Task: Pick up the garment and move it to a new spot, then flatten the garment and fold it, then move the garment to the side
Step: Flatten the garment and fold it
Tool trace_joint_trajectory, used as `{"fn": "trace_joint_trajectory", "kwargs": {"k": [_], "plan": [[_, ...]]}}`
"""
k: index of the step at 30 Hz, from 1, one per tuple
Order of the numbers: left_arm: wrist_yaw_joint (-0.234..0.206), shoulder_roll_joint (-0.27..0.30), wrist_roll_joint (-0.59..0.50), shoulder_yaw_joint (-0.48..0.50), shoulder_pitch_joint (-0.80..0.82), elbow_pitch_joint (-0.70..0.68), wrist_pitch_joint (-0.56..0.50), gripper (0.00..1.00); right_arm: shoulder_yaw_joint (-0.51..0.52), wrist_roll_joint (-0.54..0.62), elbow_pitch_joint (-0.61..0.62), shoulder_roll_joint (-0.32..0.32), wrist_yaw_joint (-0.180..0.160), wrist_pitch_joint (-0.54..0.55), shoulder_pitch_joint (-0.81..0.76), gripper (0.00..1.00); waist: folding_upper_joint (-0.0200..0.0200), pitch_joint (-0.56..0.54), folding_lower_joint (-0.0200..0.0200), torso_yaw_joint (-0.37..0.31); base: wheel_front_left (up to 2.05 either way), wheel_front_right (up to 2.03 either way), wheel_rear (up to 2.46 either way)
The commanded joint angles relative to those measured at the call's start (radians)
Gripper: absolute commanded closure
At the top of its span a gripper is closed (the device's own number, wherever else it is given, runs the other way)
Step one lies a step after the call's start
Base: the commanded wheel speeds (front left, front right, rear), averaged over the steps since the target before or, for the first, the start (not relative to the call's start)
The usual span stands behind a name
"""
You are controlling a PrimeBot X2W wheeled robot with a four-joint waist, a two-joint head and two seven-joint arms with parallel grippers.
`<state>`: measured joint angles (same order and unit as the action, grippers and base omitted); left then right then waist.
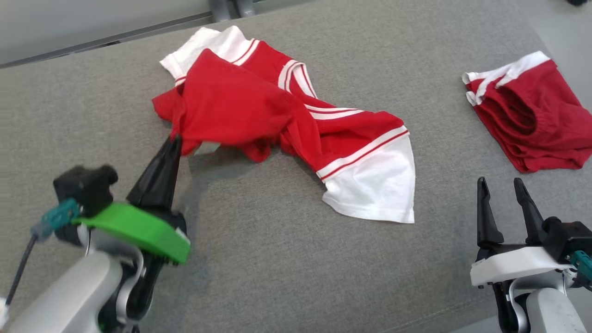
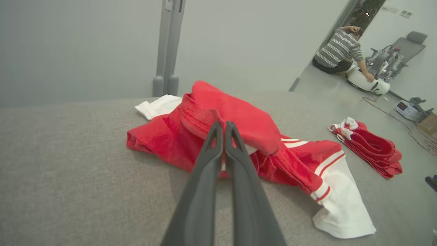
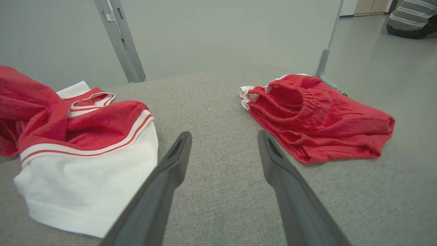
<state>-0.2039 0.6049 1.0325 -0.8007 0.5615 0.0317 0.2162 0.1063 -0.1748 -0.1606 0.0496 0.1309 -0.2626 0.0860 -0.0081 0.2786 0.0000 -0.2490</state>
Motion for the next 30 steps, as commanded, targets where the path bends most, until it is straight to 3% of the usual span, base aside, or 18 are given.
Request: {"fn": "trace_joint_trajectory", "kwargs": {"k": [1, 6, 13, 18, 19, 21, 22, 23, 24, 30], "plan": [[-0.037, 0.031, 0.020, 0.019, -0.094, -0.069, 0.018, 1.00, 0.001, 0.011, 0.005, 0.003, 0.000, -0.003, -0.008, 0.00, 0.0081, -0.025, 0.0000, 0.070, 0.00, 0.00, 0.00], [-0.107, 0.084, 0.022, 0.075, -0.331, -0.194, 0.045, 1.00, 0.007, 0.040, 0.003, 0.002, 0.000, -0.003, -0.013, 0.00, 0.0081, -0.037, 0.0000, 0.152, 0.00, 0.00, 0.00], [-0.076, -0.003, -0.024, 0.188, -0.474, -0.201, 0.049, 1.00, 0.007, 0.079, -0.008, 0.003, 0.000, -0.003, -0.019, 0.00, 0.0081, -0.054, 0.0000, 0.244, 0.00, 0.00, 0.00], [-0.027, -0.081, -0.102, 0.262, -0.553, -0.164, 0.049, 1.00, 0.011, 0.102, -0.012, 0.003, 0.000, -0.003, -0.028, 0.00, 0.0081, -0.072, 0.0000, 0.292, 0.00, 0.00, 0.00], [-0.015, -0.098, -0.115, 0.270, -0.569, -0.154, 0.049, 0.96, 0.011, 0.105, -0.013, 0.003, 0.000, -0.003, -0.031, 0.00, 0.0081, -0.075, 0.0000, 0.299, 0.00, 0.00, 0.00], [0.010, -0.130, -0.143, 0.283, -0.595, -0.136, 0.049, 0.70, 0.013, 0.108, -0.014, 0.003, 0.000, -0.003, -0.041, 0.00, 0.0081, -0.082, 0.0000, 0.309, 0.00, 0.00, 0.00], [0.034, -0.160, -0.158, 0.295, -0.616, -0.115, 0.049, 0.33, 0.015, 0.109, -0.015, 0.003, 0.000, -0.003, -0.049, 0.00, 0.0081, -0.088, 0.0000, 0.315, 0.00, 0.00, 0.00], [0.045, -0.174, -0.171, 0.301, -0.623, -0.104, 0.049, 0.04, 0.015, 0.110, -0.015, 0.003, 0.000, -0.003, -0.050, 0.00, 0.0081, -0.091, 0.0000, 0.317, 0.00, 0.00, 0.00], [0.056, -0.188, -0.181, 0.305, -0.631, -0.091, 0.049, 0.00, 0.015, 0.110, -0.015, 0.003, 0.000, -0.003, -0.052, 0.00, 0.0081, -0.093, 0.0000, 0.318, 0.00, 0.00, 0.00], [0.125, -0.262, -0.219, 0.354, -0.664, -0.004, 0.049, 0.00, 0.014, 0.110, -0.020, 0.003, 0.000, -0.003, -0.064, 0.00, 0.0081, -0.105, 0.0000, 0.318, 0.00, 0.00, 0.00]]}}
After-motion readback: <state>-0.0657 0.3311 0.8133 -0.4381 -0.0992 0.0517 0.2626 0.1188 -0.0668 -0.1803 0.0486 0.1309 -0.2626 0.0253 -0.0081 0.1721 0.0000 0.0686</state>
